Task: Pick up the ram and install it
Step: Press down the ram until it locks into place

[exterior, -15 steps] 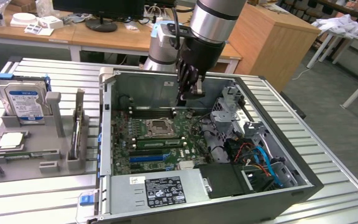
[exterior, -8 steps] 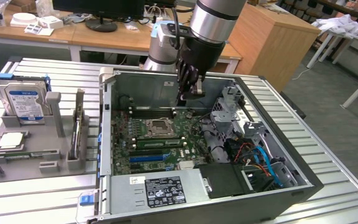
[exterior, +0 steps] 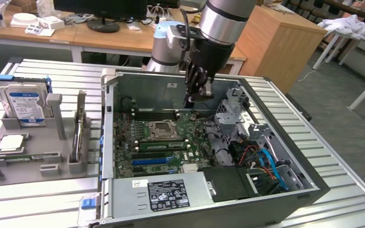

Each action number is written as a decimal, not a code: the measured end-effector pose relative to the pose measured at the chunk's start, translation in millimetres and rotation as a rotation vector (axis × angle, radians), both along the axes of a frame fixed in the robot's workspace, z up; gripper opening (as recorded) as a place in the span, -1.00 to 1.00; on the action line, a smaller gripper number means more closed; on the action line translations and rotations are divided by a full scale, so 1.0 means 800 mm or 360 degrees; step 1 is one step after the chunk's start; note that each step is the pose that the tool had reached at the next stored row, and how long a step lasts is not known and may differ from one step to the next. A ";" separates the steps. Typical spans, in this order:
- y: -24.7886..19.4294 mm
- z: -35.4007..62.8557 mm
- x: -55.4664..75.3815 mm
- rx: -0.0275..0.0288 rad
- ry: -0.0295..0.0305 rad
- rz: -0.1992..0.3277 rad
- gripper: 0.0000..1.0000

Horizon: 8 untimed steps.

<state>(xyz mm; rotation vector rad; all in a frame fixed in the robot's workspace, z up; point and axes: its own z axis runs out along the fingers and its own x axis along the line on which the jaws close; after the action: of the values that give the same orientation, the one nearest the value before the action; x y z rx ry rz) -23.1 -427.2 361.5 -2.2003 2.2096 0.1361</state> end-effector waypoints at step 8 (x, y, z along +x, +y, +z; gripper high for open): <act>0.0000 0.000 0.022 0.00001 0.00046 0.0000 -0.79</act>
<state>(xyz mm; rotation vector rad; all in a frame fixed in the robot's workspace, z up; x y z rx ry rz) -5.6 -427.2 361.5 -2.2015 2.2110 0.1394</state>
